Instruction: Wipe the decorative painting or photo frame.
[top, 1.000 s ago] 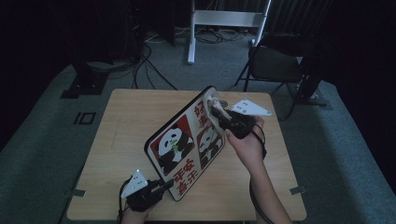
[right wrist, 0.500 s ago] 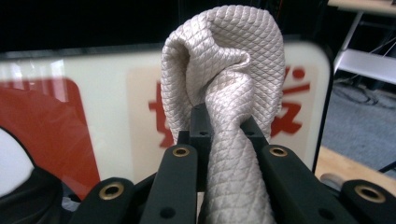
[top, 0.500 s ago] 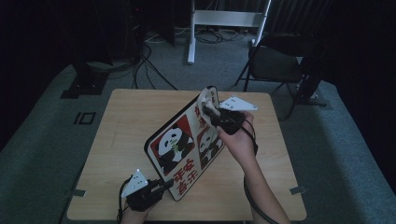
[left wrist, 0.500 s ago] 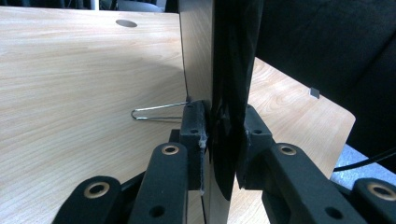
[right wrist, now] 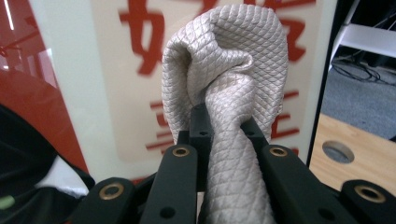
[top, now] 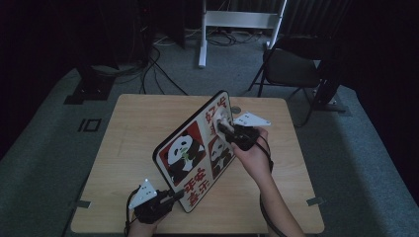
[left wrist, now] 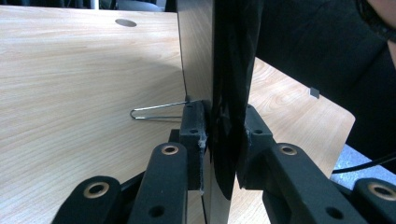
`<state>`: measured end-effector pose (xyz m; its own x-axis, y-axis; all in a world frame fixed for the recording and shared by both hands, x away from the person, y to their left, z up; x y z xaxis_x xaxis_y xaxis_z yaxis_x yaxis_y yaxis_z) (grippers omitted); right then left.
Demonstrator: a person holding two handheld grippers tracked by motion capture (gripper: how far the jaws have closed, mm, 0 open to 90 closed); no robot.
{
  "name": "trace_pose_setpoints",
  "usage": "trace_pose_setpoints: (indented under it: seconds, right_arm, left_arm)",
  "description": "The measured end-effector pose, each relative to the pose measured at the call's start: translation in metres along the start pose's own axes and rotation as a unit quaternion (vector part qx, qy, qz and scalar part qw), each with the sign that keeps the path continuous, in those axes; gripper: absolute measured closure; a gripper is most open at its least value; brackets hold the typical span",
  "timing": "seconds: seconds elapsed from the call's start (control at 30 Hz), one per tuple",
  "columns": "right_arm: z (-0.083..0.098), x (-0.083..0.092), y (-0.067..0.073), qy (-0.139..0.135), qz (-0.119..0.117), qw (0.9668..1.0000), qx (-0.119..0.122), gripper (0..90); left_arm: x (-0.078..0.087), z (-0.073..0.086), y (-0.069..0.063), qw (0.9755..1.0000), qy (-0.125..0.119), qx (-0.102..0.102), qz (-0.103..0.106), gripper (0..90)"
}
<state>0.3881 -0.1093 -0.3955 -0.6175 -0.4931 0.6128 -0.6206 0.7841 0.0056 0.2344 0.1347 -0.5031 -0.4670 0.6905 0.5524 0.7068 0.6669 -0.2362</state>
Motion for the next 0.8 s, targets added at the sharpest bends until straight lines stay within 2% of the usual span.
trace_pose_setpoints:
  seconds: [0.07,0.53,0.63,0.67,0.8]
  right_arm:
    - [0.009,-0.004,-0.001,0.010,0.001,0.9999,-0.002,81.5]
    - [0.043,-0.019,-0.008,0.047,0.004,0.9988,-0.011,81.5]
    - [0.046,-0.020,-0.008,0.051,0.003,0.9986,-0.012,81.5]
    - [0.053,-0.023,-0.010,0.059,0.004,0.9981,-0.017,81.5]
    - [0.063,-0.028,-0.011,0.067,0.003,0.9975,-0.020,81.5]
  left_arm:
    - [0.000,0.000,0.000,1.0000,0.000,0.000,0.001,76.5]
    - [0.000,0.000,-0.001,1.0000,0.000,0.001,0.000,76.5]
    - [0.000,0.000,-0.001,1.0000,0.000,0.000,0.000,76.4]
    - [0.000,0.000,-0.001,1.0000,0.000,0.000,0.000,76.4]
    - [-0.001,0.000,-0.001,1.0000,-0.001,0.000,0.000,76.4]
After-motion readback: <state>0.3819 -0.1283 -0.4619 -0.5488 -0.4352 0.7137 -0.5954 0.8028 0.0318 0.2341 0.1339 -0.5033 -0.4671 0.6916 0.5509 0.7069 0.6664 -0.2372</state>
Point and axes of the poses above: each handheld gripper's, and its own axes: x roughly backward along the jaws, z roughly out of its underside, y roughly to its left, the point moved 4 cm from there along -x, roughly forward along the jaws, and after that the axes turned 14 degrees about y, right-handed, at the moved point
